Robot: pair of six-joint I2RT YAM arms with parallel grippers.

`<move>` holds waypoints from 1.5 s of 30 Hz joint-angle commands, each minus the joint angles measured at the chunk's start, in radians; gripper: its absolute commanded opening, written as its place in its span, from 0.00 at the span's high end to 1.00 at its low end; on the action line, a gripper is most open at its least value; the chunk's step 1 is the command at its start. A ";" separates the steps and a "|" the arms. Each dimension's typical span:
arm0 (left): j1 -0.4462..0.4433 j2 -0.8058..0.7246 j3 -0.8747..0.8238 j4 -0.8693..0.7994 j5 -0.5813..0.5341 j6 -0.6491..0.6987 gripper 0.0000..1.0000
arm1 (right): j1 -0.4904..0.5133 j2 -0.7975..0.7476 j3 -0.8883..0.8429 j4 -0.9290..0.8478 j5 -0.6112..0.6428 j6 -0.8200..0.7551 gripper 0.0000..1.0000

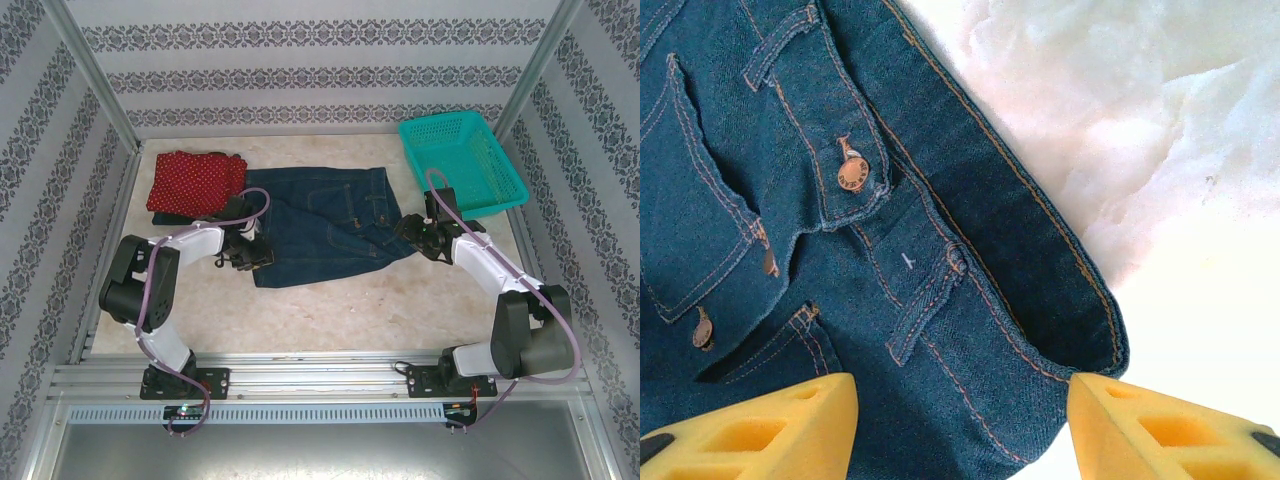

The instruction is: Fold and stack the skirts

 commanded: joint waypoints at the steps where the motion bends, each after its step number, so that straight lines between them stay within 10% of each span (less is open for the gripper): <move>1: -0.011 -0.047 0.004 0.028 0.001 0.005 0.89 | -0.006 -0.004 -0.010 -0.005 0.011 -0.010 0.42; 9: -0.010 -0.258 -0.075 0.124 -0.084 0.011 1.00 | -0.056 0.057 -0.046 0.045 -0.139 0.108 0.40; 23: -0.010 -0.288 -0.151 0.182 -0.046 -0.008 1.00 | -0.062 -0.084 -0.233 0.063 0.055 0.214 0.36; 33: -0.009 -0.271 -0.148 0.186 -0.040 -0.005 1.00 | -0.061 -0.015 -0.289 0.298 -0.165 0.294 0.40; 45: 0.041 -0.422 -0.101 0.095 -0.085 0.036 1.00 | -0.078 -0.029 -0.146 0.178 -0.147 0.187 0.92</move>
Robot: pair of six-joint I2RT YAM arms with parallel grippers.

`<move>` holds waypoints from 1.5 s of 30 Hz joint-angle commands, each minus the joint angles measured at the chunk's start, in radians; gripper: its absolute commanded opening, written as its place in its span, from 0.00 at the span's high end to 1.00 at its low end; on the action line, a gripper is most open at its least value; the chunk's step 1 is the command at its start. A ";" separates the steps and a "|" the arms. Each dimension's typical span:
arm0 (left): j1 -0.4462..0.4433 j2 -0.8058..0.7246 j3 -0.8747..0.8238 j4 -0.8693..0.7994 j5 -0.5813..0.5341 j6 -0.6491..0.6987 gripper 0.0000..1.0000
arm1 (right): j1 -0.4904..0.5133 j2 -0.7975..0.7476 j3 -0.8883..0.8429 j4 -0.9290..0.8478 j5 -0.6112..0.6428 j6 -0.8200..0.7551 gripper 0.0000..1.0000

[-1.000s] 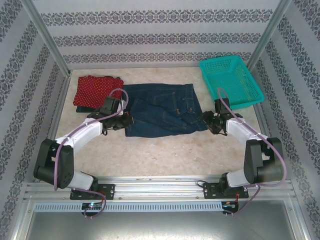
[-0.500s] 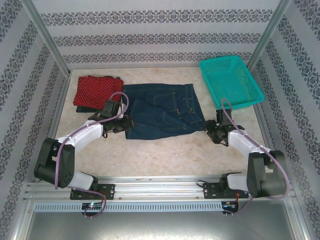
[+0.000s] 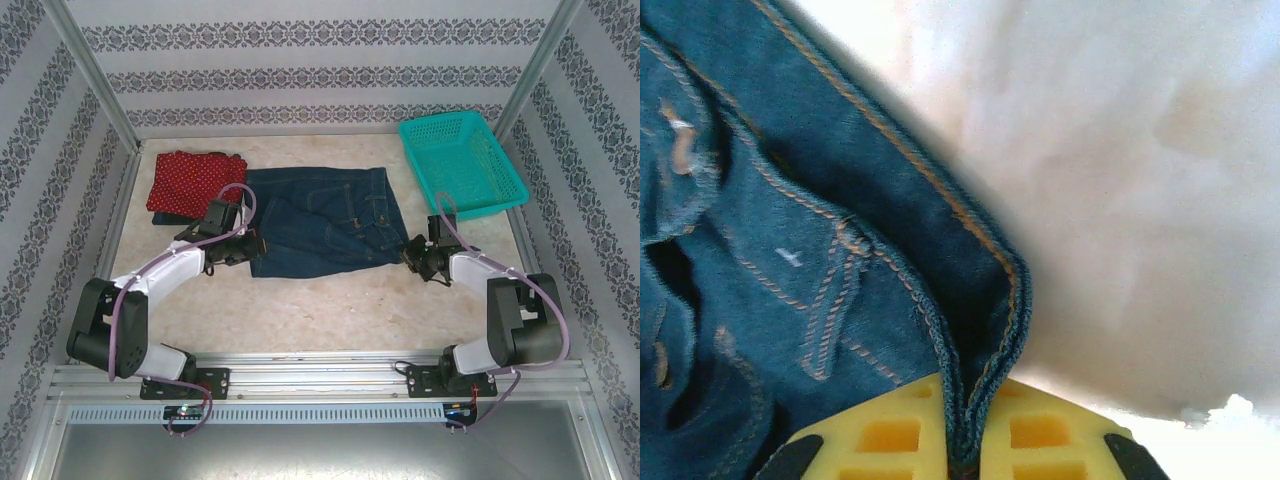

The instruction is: Fold and stack the skirts

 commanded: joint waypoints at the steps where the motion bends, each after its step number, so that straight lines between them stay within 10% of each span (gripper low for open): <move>1: 0.043 -0.152 0.068 -0.076 -0.056 0.062 1.00 | -0.018 -0.113 0.128 -0.168 0.021 -0.110 0.94; 8: 0.064 -0.362 0.310 -0.228 -0.238 0.288 1.00 | -0.076 -0.306 0.456 -0.582 -0.005 -0.237 1.00; 14: 0.065 -0.425 0.464 -0.149 -0.365 0.401 1.00 | -0.084 -0.345 0.696 -0.572 -0.026 -0.189 1.00; 23: 0.123 0.006 0.790 -0.012 -0.364 0.503 1.00 | -0.081 -0.090 0.875 -0.223 -0.116 -0.107 1.00; 33: 0.253 0.262 1.269 -0.143 -0.125 0.530 1.00 | -0.064 0.079 1.121 -0.192 -0.180 -0.124 0.99; 39: 0.253 0.108 0.967 -0.145 -0.036 0.549 1.00 | -0.049 -0.006 0.821 -0.110 -0.206 -0.100 0.98; 45: 0.245 -0.186 0.305 -0.009 -0.035 0.302 1.00 | 0.004 -0.116 0.401 -0.135 -0.216 -0.094 0.97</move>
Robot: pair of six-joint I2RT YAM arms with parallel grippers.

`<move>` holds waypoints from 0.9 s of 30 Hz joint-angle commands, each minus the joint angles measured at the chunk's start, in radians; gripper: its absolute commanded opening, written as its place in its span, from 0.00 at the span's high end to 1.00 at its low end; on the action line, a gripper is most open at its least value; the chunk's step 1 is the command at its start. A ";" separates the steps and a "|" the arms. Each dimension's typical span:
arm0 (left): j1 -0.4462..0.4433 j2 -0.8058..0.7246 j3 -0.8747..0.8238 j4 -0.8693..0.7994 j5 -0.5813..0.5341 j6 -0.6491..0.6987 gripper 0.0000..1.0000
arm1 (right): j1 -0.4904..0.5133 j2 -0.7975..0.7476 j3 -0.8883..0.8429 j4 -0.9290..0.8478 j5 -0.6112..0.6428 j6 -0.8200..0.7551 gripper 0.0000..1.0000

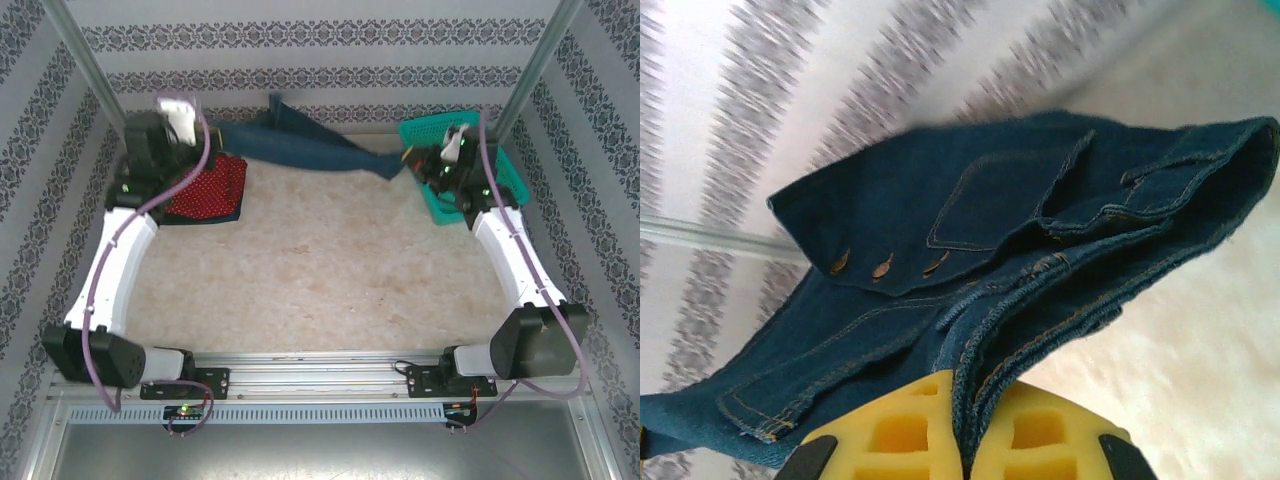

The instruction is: Fold and stack the skirts

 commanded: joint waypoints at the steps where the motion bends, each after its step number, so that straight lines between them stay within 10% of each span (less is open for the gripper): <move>1: 0.026 -0.126 -0.340 0.082 -0.025 -0.205 1.00 | 0.046 -0.069 -0.224 -0.028 0.023 0.018 0.97; 9: -0.009 -0.379 -0.835 -0.003 -0.012 -0.589 1.00 | 0.167 -0.221 -0.601 -0.171 0.142 0.084 0.95; 18: -0.009 -0.471 -0.833 -0.081 -0.060 -0.579 1.00 | 0.212 -0.184 -0.618 -0.154 0.190 0.106 0.89; 23: -0.009 -0.464 -0.838 -0.124 -0.071 -0.580 1.00 | 0.215 -0.193 -0.586 -0.219 0.228 0.073 0.67; 25: -0.008 -0.486 -0.863 -0.199 -0.081 -0.624 0.76 | 0.225 -0.221 -0.591 -0.298 0.295 0.070 0.59; 27: -0.008 -0.563 -0.872 -0.318 -0.105 -0.672 0.26 | 0.227 -0.277 -0.615 -0.345 0.346 0.079 0.54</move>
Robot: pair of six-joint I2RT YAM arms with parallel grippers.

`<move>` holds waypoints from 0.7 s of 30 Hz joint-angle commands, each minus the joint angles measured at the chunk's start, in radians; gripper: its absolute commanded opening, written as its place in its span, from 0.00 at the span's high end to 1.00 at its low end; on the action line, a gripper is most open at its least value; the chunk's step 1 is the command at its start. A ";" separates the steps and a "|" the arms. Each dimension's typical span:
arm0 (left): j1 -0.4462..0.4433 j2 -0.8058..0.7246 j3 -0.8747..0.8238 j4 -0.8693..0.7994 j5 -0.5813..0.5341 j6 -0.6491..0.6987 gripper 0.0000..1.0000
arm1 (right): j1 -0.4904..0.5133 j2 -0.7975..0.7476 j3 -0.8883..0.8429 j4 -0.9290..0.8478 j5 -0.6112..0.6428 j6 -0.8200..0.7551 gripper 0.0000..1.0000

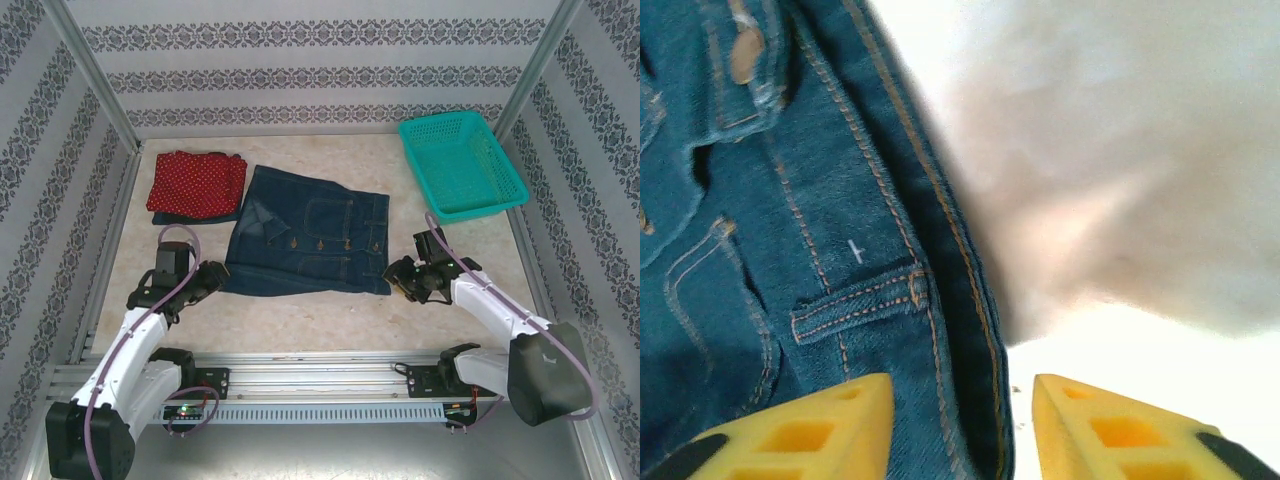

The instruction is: Fold and stack the skirts

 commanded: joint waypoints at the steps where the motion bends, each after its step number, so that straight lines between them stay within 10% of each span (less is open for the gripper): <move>1: 0.000 -0.132 0.000 -0.247 -0.089 -0.101 0.17 | 0.016 -0.090 -0.013 -0.134 0.132 -0.003 0.52; 7: -0.001 -0.530 0.044 -0.325 -0.208 -0.229 0.00 | 0.043 -0.211 0.013 -0.052 0.173 -0.081 0.46; 11: -0.014 -0.168 0.089 -0.125 -0.004 -0.209 0.00 | 0.071 -0.140 0.049 0.151 0.078 -0.113 0.38; 15: -0.158 0.217 0.341 -0.151 -0.070 -0.071 0.00 | 0.124 0.007 0.110 0.306 -0.046 -0.126 0.04; 21: -0.221 0.463 0.429 -0.177 -0.112 -0.109 0.00 | 0.210 0.274 0.193 0.391 -0.111 -0.088 0.02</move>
